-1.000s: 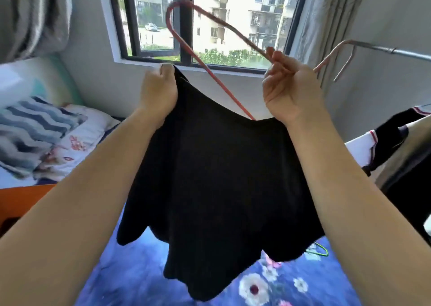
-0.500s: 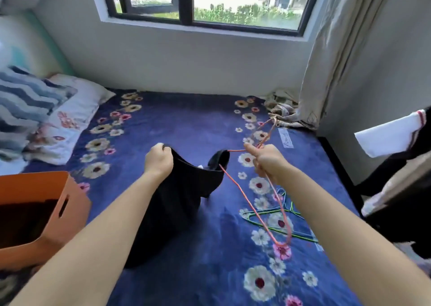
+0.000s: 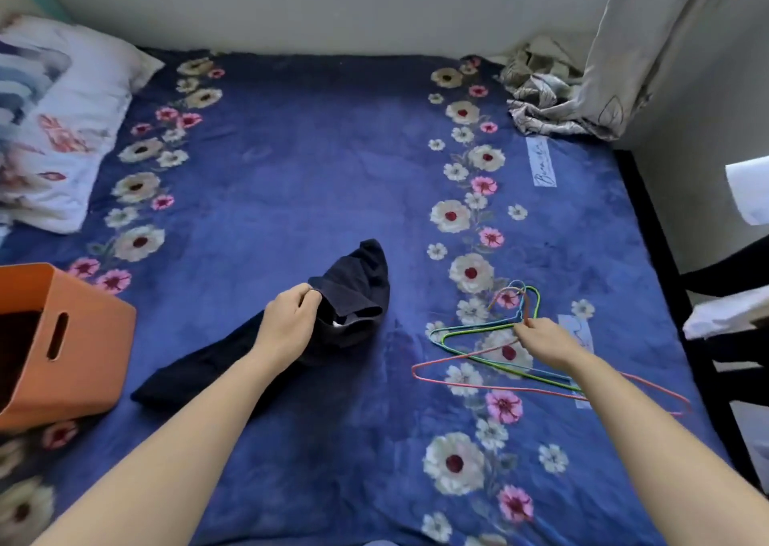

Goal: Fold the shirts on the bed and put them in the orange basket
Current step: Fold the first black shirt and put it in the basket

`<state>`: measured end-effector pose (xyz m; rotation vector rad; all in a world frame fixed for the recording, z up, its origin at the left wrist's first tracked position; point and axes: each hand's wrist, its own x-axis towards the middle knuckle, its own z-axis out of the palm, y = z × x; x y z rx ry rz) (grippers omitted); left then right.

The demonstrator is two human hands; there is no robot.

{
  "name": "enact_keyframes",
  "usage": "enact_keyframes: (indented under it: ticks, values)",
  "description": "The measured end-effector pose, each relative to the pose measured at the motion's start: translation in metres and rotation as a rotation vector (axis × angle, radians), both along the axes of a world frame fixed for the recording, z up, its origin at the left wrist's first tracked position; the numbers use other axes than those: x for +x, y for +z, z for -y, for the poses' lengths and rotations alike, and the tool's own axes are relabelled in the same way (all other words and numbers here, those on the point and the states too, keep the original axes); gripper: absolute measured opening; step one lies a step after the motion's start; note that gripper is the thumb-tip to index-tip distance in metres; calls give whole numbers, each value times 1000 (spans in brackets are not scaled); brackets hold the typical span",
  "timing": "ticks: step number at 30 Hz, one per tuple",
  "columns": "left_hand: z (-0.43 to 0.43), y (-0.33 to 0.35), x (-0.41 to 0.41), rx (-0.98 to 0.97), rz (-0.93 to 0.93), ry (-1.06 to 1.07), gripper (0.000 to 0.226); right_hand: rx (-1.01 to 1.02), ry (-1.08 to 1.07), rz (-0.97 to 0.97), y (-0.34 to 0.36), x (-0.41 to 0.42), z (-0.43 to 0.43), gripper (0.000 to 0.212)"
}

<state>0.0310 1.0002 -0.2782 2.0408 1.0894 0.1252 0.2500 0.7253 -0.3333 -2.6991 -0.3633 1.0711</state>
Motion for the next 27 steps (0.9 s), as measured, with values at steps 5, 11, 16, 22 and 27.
enact_keyframes:
  ticks: [5, 11, 16, 22, 27]
  values:
    - [7, 7, 1, 47, 25, -51, 32, -242, -31, 209, -33, 16, -3, 43]
    - [5, 29, -10, 14, 86, -53, 33, 121, 267, 30, -48, -47, -86, 60]
    - [-6, 71, -36, -42, 212, -54, 32, 348, 273, 2, -18, -86, -153, 61]
    - [-46, 114, -87, 91, 297, 41, 33, 694, 189, -25, 35, -86, -190, 14]
    - [-99, 149, -124, 211, 257, 129, 39, 942, 154, 156, 132, -86, -194, 31]
